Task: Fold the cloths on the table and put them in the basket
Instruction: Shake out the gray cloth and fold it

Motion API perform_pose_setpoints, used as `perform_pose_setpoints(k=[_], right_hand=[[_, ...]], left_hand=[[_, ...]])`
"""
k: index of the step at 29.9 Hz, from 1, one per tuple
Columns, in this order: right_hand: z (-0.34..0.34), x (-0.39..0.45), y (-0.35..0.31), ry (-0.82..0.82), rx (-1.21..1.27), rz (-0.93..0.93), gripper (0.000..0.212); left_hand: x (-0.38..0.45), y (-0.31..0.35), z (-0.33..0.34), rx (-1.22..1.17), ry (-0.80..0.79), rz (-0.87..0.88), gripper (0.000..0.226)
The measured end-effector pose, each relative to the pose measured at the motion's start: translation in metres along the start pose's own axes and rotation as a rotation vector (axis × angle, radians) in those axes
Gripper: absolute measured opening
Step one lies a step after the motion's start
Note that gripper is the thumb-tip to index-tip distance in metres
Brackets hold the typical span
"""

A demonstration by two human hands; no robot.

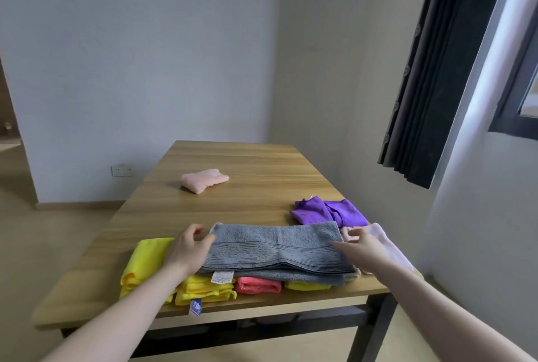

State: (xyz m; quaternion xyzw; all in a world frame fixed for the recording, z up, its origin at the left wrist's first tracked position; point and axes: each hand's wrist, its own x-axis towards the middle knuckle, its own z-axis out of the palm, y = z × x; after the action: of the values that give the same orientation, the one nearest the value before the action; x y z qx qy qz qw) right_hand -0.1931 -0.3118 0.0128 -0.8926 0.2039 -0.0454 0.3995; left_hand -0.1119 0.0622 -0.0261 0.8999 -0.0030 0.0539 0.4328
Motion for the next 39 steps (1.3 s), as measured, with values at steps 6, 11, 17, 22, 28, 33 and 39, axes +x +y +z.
perform_pose_setpoints(k=[6, 11, 17, 22, 28, 33, 39], right_hand=[[0.008, 0.020, -0.003, 0.000, 0.037, 0.062, 0.035], [0.010, 0.031, -0.004, -0.070, 0.137, 0.174, 0.031], [0.006, 0.031, -0.018, -0.107, 0.253, 0.171, 0.025], [0.005, 0.026, -0.036, -0.115, 0.258, 0.148, 0.024], [-0.007, 0.023, -0.073, -0.161, 0.297, 0.111, 0.026], [0.006, 0.018, -0.116, -0.218, 0.343, 0.048, 0.014], [0.046, 0.015, -0.165, -0.205, 0.326, -0.039, 0.012]], left_hand=[[-0.001, -0.009, 0.011, -0.020, 0.033, 0.052, 0.032], [0.002, -0.011, 0.017, -0.094, 0.028, 0.057, 0.043], [0.004, -0.018, 0.016, -0.041, 0.044, 0.069, 0.046], [0.003, -0.019, 0.017, 0.014, 0.051, 0.076, 0.040], [0.001, -0.016, 0.017, -0.009, 0.044, 0.099, 0.024], [0.005, -0.023, 0.019, -0.060, -0.002, 0.072, 0.044], [0.012, -0.032, 0.021, -0.022, 0.006, 0.093, 0.049]])
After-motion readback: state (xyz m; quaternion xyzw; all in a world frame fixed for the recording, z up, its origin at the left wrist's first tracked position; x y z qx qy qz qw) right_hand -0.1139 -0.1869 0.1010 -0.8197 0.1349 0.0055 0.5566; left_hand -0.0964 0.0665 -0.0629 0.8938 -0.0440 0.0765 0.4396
